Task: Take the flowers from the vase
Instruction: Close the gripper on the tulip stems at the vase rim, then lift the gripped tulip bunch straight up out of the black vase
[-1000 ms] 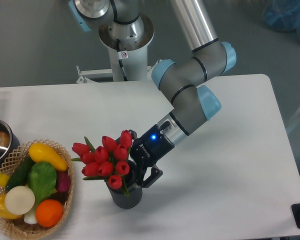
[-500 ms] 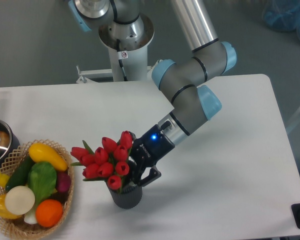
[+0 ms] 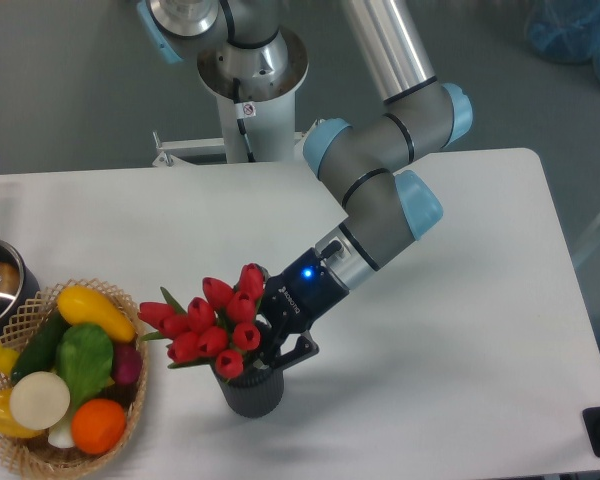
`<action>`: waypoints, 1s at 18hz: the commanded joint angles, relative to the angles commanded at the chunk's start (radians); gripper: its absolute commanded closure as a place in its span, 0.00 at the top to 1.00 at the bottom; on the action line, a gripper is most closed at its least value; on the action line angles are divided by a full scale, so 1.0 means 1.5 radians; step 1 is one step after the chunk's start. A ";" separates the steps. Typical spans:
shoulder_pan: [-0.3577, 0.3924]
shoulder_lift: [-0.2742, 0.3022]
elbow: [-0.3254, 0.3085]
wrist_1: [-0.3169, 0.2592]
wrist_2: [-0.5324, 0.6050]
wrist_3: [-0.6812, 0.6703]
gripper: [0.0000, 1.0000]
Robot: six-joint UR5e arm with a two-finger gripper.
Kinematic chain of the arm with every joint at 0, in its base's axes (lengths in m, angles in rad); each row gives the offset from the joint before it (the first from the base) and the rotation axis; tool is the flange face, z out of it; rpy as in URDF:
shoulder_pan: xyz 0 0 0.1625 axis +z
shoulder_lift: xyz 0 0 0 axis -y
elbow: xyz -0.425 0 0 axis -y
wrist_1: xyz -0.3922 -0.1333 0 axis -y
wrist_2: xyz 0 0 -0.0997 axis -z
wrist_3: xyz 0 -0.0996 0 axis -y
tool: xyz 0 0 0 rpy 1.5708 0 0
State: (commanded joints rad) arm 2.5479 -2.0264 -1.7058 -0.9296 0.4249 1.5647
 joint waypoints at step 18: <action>0.006 0.005 -0.004 0.000 -0.032 -0.003 0.39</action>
State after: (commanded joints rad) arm 2.5571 -2.0187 -1.7119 -0.9296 0.3774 1.5601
